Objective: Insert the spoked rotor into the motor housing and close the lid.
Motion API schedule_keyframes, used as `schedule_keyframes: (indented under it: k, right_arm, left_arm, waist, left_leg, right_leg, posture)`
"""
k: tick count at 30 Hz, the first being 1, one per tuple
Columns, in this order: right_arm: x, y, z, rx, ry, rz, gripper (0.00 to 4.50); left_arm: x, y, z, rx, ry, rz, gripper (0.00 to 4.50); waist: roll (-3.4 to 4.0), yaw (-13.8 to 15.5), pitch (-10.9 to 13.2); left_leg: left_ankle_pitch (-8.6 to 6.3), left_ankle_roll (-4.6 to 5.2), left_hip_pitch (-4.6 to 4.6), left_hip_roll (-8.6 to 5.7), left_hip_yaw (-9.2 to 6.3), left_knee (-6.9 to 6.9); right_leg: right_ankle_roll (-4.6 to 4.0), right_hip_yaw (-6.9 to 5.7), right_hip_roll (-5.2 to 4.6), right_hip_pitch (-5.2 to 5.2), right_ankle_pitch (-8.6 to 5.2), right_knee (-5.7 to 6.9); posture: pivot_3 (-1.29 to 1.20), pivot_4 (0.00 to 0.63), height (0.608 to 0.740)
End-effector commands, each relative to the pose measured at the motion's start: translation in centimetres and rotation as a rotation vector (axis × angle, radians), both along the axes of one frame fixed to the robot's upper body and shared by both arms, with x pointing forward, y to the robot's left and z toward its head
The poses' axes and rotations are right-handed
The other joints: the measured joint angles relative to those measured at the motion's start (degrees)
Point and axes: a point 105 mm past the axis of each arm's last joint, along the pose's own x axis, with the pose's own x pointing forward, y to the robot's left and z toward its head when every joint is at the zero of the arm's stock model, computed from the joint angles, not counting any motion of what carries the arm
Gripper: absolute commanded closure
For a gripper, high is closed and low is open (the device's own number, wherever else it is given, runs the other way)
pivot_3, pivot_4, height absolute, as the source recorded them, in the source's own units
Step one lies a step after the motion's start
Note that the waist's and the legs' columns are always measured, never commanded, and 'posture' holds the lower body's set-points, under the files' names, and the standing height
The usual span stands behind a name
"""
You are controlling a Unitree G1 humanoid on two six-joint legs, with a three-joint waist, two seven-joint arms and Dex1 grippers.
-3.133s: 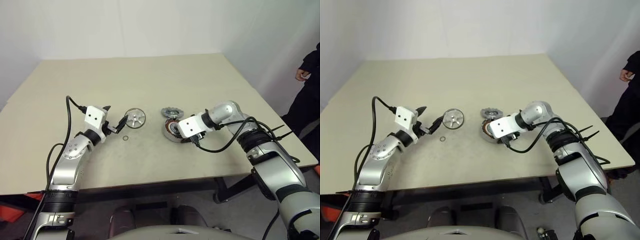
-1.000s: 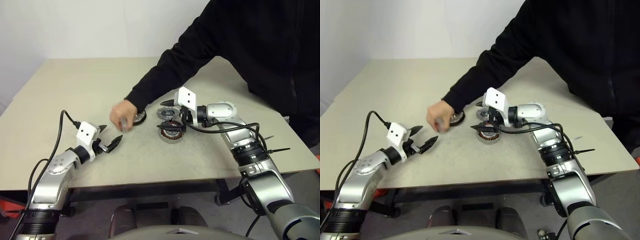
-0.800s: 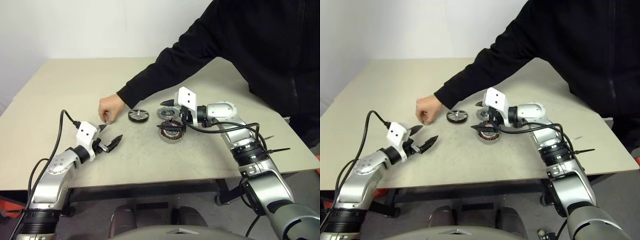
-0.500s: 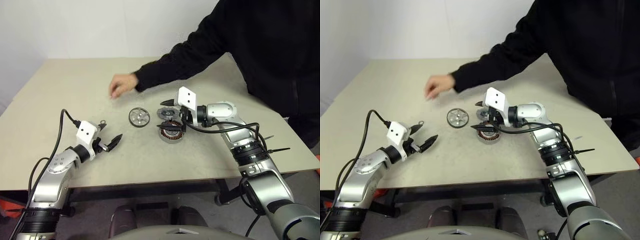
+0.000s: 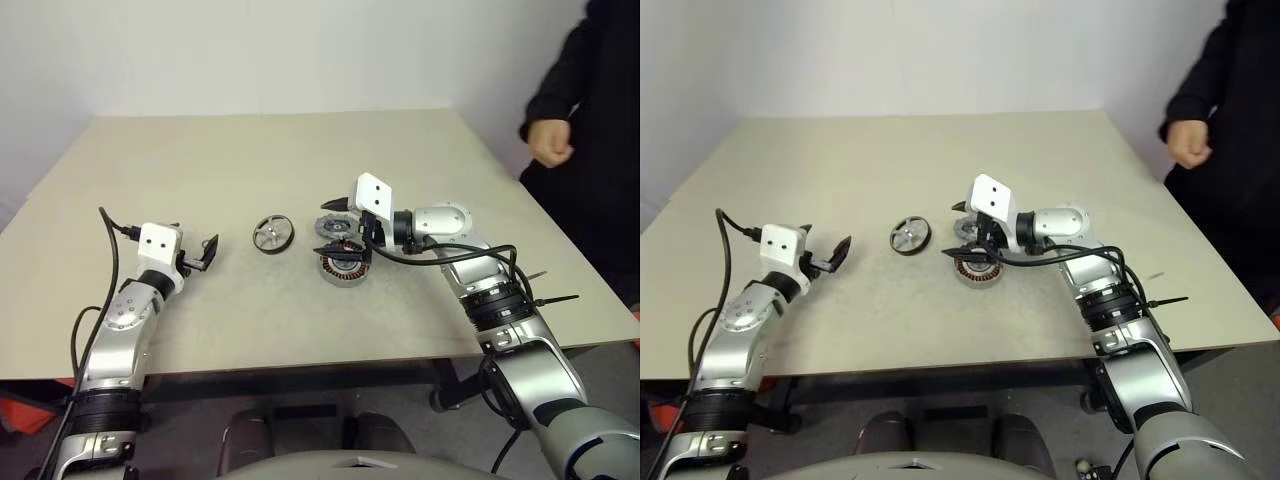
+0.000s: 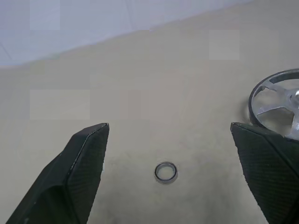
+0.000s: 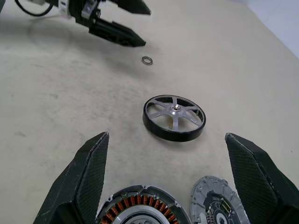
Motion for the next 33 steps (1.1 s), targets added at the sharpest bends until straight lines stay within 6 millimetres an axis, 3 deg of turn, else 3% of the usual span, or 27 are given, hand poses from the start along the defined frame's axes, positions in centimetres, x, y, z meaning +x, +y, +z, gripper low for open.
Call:
schedule_keyframes:
  k: [1,7,13,31,33]
  right_arm:
    - [0.3,0.2,1.3,0.019,-0.049,-0.001,0.03]
    - [0.5,0.0,1.2,0.029,-0.044,-0.025,0.03]
    - [0.8,-0.1,1.4,0.046,-0.048,-0.053,0.03]
    - [0.8,-0.2,1.4,0.055,-0.055,-0.059,0.03]
    - [0.8,-0.1,1.5,0.055,-0.057,-0.058,0.00]
  left_arm:
    - [1.0,-0.2,0.6,-0.051,-0.017,0.031,0.11]
    - [2.5,0.6,-0.2,-0.154,0.027,0.145,0.11]
    - [3.2,1.1,-1.8,-0.141,0.114,0.210,0.11]
    - [3.3,-0.9,-3.4,-0.078,0.217,0.115,0.11]
    - [3.1,-1.1,-3.6,-0.073,0.227,0.105,0.52]
  waist:
    - [0.00,0.03,0.00]
    - [0.00,0.06,0.00]
    - [0.00,0.07,0.00]
    - [0.00,0.59,0.00]
    - [0.00,0.59,0.00]
  left_leg:
    - [0.00,0.00,0.00,0.00,0.00,0.00]
    - [0.00,0.00,0.01,0.00,-0.02,0.01]
    - [0.01,-0.02,-0.02,-0.01,-0.02,0.01]
    - [0.01,-0.02,-0.06,-0.03,-0.05,0.01]
    - [0.01,-0.02,-0.06,-0.04,-0.05,0.01]
  right_leg:
    - [0.00,0.00,0.00,0.00,0.00,0.01]
    - [0.00,-0.01,0.00,0.00,0.00,0.04]
    - [0.00,-0.01,0.00,0.00,0.00,0.00]
    - [0.00,-0.05,-0.05,0.00,0.00,-0.01]
    - [0.00,-0.05,-0.05,0.00,0.00,-0.01]
  posture:
    - [0.00,0.000,0.740]
    - [0.00,0.000,0.740]
    - [0.00,0.000,0.740]
    - [0.00,0.000,0.740]
    - [0.00,0.000,0.740]
